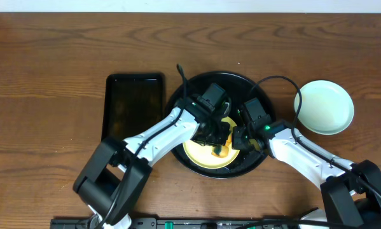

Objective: Clean dirty plates on tray and stack at the side
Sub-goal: 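Scrub the yellow plate with the sponge in the left gripper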

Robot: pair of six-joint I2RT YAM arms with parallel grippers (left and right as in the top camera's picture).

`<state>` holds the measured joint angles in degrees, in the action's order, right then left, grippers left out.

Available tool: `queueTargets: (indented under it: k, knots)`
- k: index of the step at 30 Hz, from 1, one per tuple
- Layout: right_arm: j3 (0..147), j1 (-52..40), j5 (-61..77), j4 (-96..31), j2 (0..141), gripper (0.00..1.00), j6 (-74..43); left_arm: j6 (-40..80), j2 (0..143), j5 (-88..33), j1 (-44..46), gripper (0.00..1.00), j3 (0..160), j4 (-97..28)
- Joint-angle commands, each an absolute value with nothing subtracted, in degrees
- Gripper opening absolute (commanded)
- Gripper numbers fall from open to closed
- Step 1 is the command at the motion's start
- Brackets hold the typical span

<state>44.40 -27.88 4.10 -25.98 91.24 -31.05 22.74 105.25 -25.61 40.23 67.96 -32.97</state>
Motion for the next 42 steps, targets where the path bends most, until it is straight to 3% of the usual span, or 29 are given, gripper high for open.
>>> queueTargets:
  k: [1,14,23,30,33,36,42]
  knots:
    - [43.72,-28.69,3.22,-26.13,91.94,0.01,-31.27,23.24,106.56,-27.05,40.21,0.08,67.70,-32.42]
    - [43.72,-28.69,3.25,-26.33,91.94,0.01,-31.27,23.27,111.98,-25.56,40.21,0.08,67.70,-30.13]
    - [43.70,-28.69,3.20,-27.92,91.94,0.01,-31.24,24.67,114.21,-9.76,36.71,0.08,67.72,-28.73]
    - [43.70,-28.69,3.22,-28.25,91.94,0.01,-31.24,25.85,114.19,-9.78,30.79,0.07,67.85,-27.14]
    - [43.70,-28.69,3.20,-28.32,91.94,0.01,-31.24,24.27,112.99,-15.55,29.10,0.08,68.01,-28.25]
    - [43.70,-28.69,3.01,-28.56,91.94,0.01,-31.24,22.55,109.36,-20.47,28.77,0.08,68.07,-30.85]
    - [43.70,-28.69,2.81,-28.53,91.94,0.01,-31.24,20.84,98.17,-18.76,28.99,0.07,68.07,-37.91]
